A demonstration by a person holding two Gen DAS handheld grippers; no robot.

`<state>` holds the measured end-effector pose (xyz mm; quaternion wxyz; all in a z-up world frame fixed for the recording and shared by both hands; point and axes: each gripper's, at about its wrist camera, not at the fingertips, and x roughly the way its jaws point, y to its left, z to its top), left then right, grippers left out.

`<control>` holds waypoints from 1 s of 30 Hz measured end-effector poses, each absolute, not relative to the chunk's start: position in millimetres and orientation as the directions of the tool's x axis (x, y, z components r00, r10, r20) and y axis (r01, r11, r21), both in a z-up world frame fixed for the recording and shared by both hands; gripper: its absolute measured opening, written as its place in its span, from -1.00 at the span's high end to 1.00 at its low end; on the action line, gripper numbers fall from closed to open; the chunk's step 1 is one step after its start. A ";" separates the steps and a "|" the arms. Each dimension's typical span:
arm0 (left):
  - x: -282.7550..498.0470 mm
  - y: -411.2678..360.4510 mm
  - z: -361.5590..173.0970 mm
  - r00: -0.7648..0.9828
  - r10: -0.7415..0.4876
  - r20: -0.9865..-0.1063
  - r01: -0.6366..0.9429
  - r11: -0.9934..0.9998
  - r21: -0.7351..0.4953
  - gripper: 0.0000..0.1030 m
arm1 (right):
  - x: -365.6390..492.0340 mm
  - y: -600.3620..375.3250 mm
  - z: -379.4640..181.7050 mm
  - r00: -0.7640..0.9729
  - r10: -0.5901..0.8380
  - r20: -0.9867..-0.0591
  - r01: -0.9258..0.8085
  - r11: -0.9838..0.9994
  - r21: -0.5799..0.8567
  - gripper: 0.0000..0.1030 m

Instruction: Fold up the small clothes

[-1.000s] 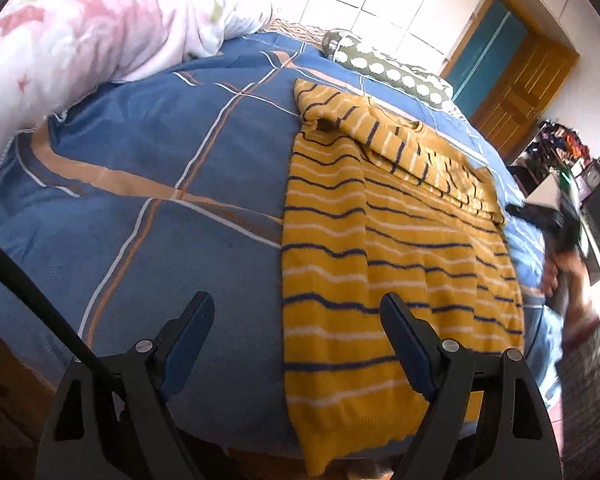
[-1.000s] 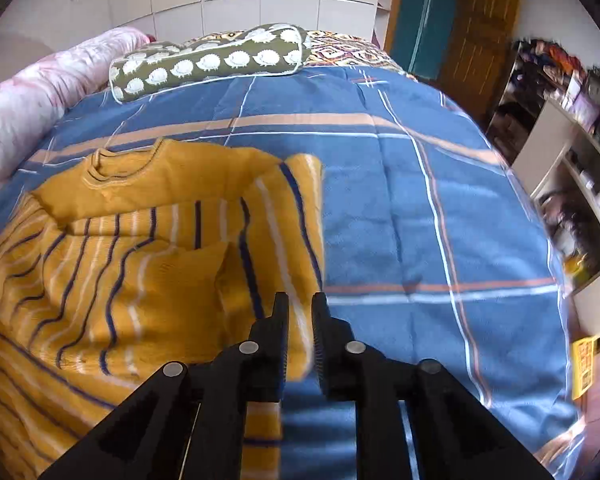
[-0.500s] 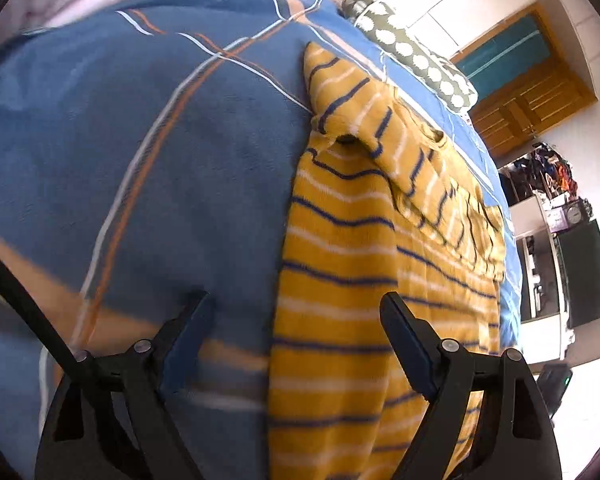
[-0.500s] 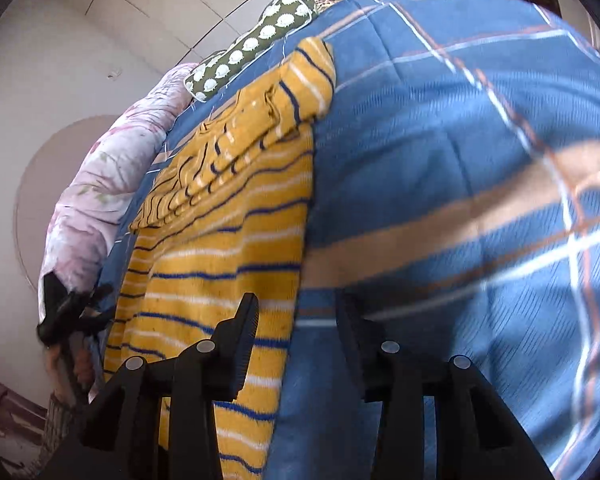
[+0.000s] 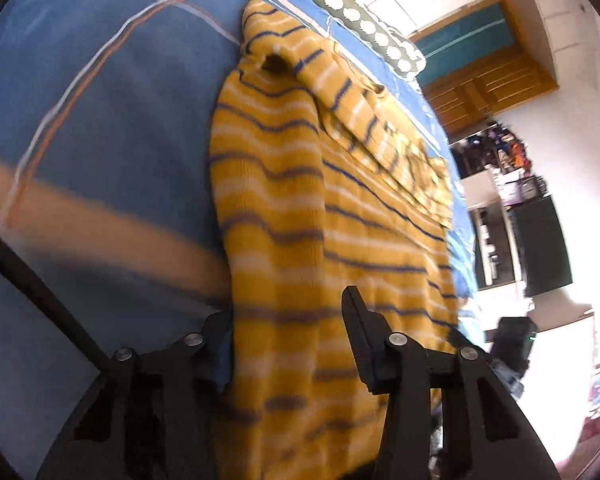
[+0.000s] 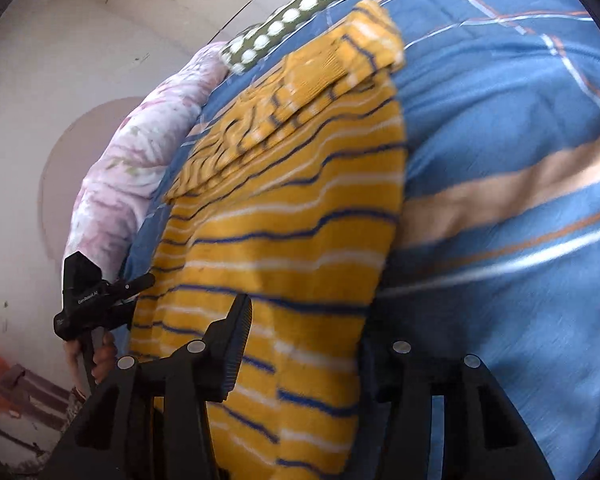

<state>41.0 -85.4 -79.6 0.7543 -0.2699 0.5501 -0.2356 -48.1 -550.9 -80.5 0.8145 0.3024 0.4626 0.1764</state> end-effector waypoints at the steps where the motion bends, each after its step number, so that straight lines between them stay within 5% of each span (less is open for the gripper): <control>1: 33.6 -84.5 -80.7 0.283 -0.662 -0.694 0.056 0.734 -0.677 0.13 | -51.9 -547.4 -80.8 0.509 0.570 -0.645 -0.015 0.755 0.656 -0.03; 17: -52.5 -108.6 -85.7 0.348 -0.647 -0.678 0.085 0.742 -0.664 0.13 | -113.0 -518.6 -88.8 0.510 0.604 -0.612 -0.056 0.734 0.677 -0.02; 19: -56.0 -110.3 -84.5 0.362 -0.615 -0.700 0.086 0.770 -0.632 0.25 | -115.1 -512.3 -86.4 0.524 0.571 -0.632 -0.064 0.766 0.639 0.03; 21: -53.4 -112.0 -83.4 0.369 -0.526 -0.767 0.070 0.838 -0.541 0.86 | -115.9 -506.4 -85.3 0.539 0.510 -0.670 -0.052 0.814 0.578 0.43; 24: -50.6 -99.6 -77.5 0.363 -0.522 -0.772 0.026 0.833 -0.552 0.86 | -113.0 -509.6 -83.7 0.532 0.495 -0.687 -0.029 0.822 0.569 0.75; 30: -81.5 -70.6 -32.7 0.469 -0.477 -0.743 0.040 0.853 -0.521 0.86 | -139.2 -532.4 -59.1 0.536 0.550 -0.641 -0.058 0.781 0.622 0.84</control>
